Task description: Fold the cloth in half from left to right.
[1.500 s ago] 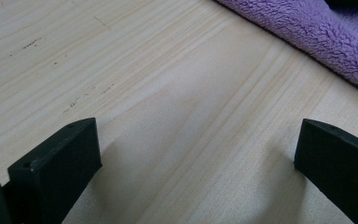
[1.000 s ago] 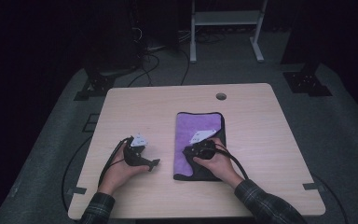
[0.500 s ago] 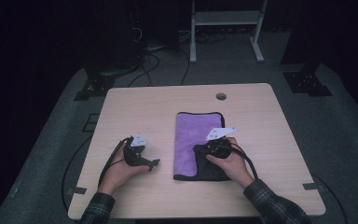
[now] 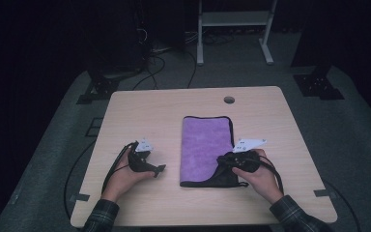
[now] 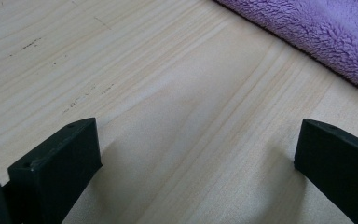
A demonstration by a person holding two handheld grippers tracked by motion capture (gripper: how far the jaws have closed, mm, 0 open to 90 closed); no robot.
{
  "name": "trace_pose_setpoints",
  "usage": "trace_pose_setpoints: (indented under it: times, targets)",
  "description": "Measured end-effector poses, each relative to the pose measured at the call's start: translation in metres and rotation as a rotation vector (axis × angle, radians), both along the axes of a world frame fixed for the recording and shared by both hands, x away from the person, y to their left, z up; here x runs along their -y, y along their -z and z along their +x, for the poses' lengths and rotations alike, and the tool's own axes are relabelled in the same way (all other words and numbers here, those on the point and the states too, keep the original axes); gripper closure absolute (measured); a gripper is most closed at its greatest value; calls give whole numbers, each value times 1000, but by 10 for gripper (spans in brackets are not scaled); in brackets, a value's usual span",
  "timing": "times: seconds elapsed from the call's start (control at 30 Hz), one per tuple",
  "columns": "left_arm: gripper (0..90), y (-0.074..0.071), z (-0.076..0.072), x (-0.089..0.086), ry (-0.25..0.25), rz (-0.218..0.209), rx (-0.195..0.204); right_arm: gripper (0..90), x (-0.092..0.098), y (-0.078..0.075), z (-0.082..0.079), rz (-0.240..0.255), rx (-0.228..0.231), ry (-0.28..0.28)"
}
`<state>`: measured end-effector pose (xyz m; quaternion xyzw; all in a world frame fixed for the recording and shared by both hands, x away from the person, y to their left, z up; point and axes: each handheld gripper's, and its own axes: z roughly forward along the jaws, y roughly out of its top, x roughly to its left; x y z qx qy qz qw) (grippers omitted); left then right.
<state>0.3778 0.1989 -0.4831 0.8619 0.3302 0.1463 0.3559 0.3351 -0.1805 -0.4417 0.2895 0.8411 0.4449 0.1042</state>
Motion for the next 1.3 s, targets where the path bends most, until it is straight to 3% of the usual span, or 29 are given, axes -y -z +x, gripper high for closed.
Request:
trace_pose_setpoints:
  times: [0.4,0.53,0.63,0.8,0.97,1.3]
  targets:
    - [0,0,0,0,-2,-4,2,783,20,17,-26,-123,-18,11]
    - [0,0,0,0,-2,-4,2,773,29,19,-30,-145,-28,21]
    - [0,0,0,0,-2,-4,1,750,37,18,-35,-145,-32,32]
    - [0,0,0,0,-3,-5,2,655,57,11,-41,-83,-21,84]
    - [0,0,0,0,-3,-5,4,559,77,13,-32,-74,-7,161]
    - [0,0,1,1,-13,-7,5,499,84,19,-2,-75,-3,203]
